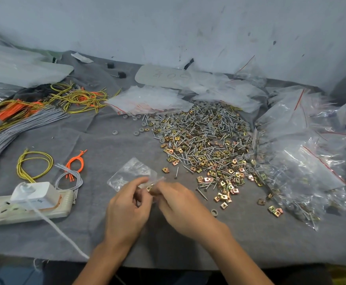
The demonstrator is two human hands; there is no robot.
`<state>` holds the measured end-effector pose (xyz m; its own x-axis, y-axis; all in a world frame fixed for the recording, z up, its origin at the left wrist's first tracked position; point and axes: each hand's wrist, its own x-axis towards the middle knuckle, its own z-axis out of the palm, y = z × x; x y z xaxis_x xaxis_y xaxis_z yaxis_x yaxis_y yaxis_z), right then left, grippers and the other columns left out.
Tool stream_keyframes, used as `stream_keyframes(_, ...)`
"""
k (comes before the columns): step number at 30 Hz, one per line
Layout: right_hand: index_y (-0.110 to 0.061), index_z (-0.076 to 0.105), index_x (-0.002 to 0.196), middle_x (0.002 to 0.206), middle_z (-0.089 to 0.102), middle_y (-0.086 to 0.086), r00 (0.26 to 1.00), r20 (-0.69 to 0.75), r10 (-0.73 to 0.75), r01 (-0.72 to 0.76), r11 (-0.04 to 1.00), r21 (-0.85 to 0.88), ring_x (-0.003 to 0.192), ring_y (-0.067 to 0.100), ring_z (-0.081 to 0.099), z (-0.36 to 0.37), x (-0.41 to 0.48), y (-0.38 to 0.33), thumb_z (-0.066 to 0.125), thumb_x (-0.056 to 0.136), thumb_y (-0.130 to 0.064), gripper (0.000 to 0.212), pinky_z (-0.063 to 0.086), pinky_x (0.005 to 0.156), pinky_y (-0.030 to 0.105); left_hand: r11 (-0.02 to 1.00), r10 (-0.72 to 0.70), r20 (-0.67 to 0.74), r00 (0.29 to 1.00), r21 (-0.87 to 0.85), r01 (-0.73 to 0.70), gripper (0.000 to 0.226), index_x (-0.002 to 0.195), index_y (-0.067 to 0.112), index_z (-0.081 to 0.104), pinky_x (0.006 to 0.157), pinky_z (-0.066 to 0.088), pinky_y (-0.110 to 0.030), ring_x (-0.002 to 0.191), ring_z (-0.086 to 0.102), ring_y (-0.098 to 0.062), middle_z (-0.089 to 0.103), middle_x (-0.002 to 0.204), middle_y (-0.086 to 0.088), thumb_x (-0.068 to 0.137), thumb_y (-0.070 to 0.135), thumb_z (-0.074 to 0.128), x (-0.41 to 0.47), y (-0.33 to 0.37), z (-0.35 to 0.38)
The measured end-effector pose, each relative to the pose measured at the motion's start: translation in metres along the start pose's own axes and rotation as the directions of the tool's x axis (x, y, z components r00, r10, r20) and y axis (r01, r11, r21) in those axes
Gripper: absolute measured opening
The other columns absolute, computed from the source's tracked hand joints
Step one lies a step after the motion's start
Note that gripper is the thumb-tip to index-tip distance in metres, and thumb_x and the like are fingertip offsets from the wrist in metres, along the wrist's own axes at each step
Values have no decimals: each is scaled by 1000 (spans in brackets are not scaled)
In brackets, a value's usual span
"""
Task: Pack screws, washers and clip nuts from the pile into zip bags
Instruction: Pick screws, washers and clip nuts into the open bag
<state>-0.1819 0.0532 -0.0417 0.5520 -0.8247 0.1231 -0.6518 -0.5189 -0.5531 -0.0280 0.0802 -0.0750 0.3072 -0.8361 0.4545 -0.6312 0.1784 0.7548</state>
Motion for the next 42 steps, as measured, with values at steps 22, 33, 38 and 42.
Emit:
stream_keyframes(22,-9,59,98,103,61,10,926,-85,369,-375,862,-342,99,31,56,-41,53,74,50,98,-18,13,47,84,41,999,-8,3,1000,-45,8,15,93,23,74,58,43,-23,54,49,1,53,58,13,81,19,66,2,-7,6)
stream_keyframes(33,-25,49,94,83,66,-1,957,63,283,-284,959,9,83,24,61,-41,21,11,48,103,-34,13,46,71,40,997,-42,-9,999,-63,42,23,100,26,72,59,45,-26,53,51,-5,54,58,10,85,38,59,1,-5,5)
stream_keyframes(38,-26,55,94,101,71,3,966,53,252,-249,967,-48,103,33,62,-15,26,-16,53,99,-36,12,47,82,39,994,-82,10,997,-78,83,26,109,24,72,64,47,-25,58,57,-7,63,66,8,85,29,62,0,-5,2)
stream_keyframes(42,-30,65,108,101,73,-7,962,-69,263,-261,965,36,98,18,65,-3,26,-19,61,96,-38,15,49,84,32,990,-107,23,994,-94,109,29,110,25,72,64,48,-26,60,57,-8,62,67,7,85,31,60,0,-4,0)
